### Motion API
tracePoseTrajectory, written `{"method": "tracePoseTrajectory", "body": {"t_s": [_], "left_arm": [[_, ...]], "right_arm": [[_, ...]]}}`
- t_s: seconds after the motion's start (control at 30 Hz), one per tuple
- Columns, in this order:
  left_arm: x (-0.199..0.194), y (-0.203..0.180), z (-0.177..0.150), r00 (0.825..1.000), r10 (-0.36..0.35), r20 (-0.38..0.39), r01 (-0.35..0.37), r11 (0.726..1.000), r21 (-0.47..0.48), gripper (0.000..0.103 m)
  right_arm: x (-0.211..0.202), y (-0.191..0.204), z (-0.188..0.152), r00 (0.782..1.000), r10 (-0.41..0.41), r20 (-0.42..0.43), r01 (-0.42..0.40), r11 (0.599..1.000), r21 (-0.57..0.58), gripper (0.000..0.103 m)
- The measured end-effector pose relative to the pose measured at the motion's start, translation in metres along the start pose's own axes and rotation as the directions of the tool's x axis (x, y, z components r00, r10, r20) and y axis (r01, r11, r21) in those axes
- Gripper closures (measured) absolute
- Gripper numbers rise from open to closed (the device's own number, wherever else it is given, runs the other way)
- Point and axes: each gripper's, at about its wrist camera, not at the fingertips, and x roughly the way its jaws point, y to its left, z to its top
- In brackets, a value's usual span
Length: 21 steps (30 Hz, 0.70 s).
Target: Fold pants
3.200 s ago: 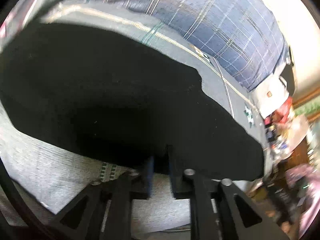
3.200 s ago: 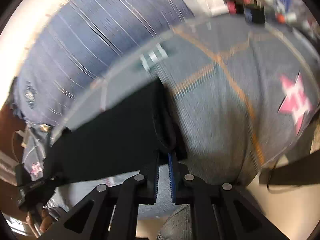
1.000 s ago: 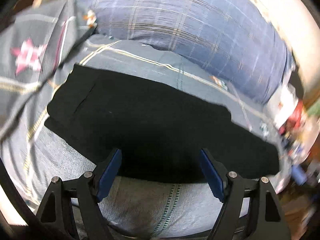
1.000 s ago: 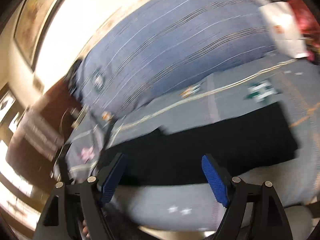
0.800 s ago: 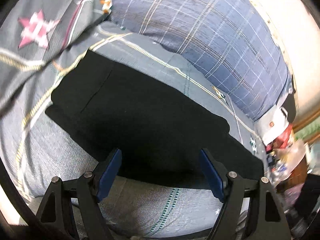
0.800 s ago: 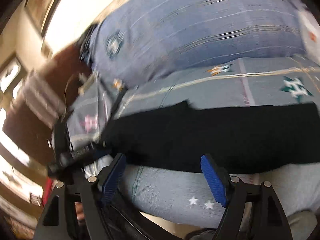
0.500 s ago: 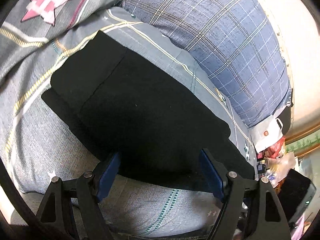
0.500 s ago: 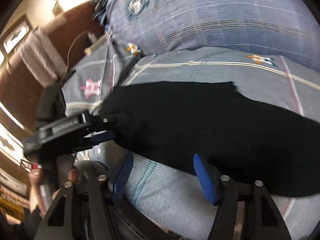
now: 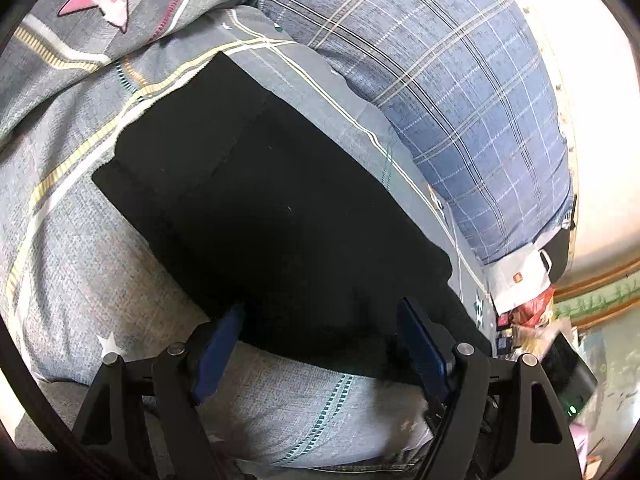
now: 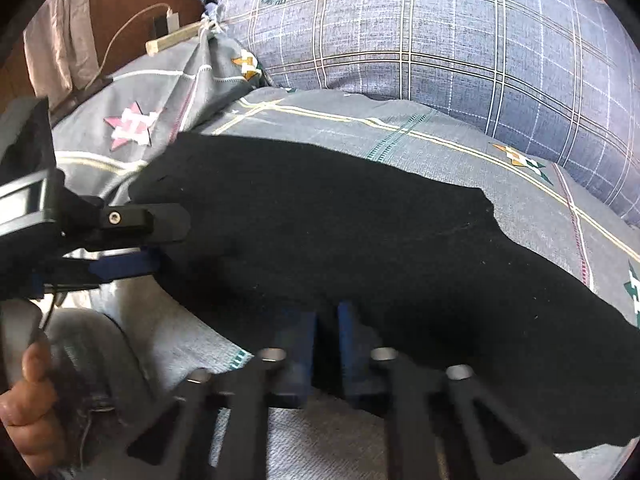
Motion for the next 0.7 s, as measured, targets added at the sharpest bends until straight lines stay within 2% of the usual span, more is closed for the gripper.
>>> {"method": "tracePoseTrajectory", "body": {"t_s": [0.2, 0.3, 0.33, 0.37, 0.43, 0.53, 0.6, 0.63, 0.7], "left_arm": [[0.003, 0.013, 0.014, 0.998, -0.042, -0.043, 0.038, 0.996, -0.077, 0.025], [0.003, 0.015, 0.024, 0.999, -0.027, -0.034, 0.024, 0.995, -0.095, 0.029], [0.003, 0.016, 0.027, 1.0, -0.006, -0.029, 0.003, 0.995, -0.096, 0.04], [0.001, 0.017, 0.03, 0.999, 0.029, -0.017, -0.03, 0.995, -0.098, 0.059], [-0.006, 0.02, 0.033, 0.997, 0.071, 0.014, -0.069, 0.992, -0.107, 0.082], [-0.025, 0.021, 0.03, 0.996, 0.061, 0.071, -0.054, 0.994, -0.098, 0.094], [-0.038, 0.018, 0.025, 0.989, 0.083, 0.124, -0.077, 0.995, -0.06, 0.094], [-0.039, 0.019, 0.024, 0.987, 0.101, 0.129, -0.093, 0.994, -0.064, 0.094], [-0.022, 0.03, 0.022, 0.982, 0.176, 0.068, -0.17, 0.981, -0.089, 0.093]], "right_arm": [[-0.032, -0.012, 0.001, 0.991, 0.072, 0.117, -0.081, 0.994, 0.079, 0.097], [-0.033, -0.013, -0.003, 0.987, 0.109, 0.118, -0.12, 0.989, 0.088, 0.097], [-0.029, -0.013, -0.005, 0.987, 0.12, 0.106, -0.129, 0.988, 0.087, 0.097], [-0.023, -0.013, -0.009, 0.987, 0.13, 0.09, -0.137, 0.987, 0.083, 0.097], [-0.015, -0.012, -0.014, 0.988, 0.136, 0.074, -0.142, 0.987, 0.079, 0.097], [-0.019, -0.011, -0.019, 0.984, 0.151, 0.092, -0.159, 0.984, 0.084, 0.097], [-0.029, -0.005, -0.02, 0.983, 0.143, 0.114, -0.15, 0.987, 0.056, 0.097], [-0.029, -0.004, -0.022, 0.982, 0.152, 0.11, -0.158, 0.986, 0.052, 0.097], [-0.017, -0.002, -0.026, 0.985, 0.157, 0.073, -0.161, 0.985, 0.056, 0.097]]}}
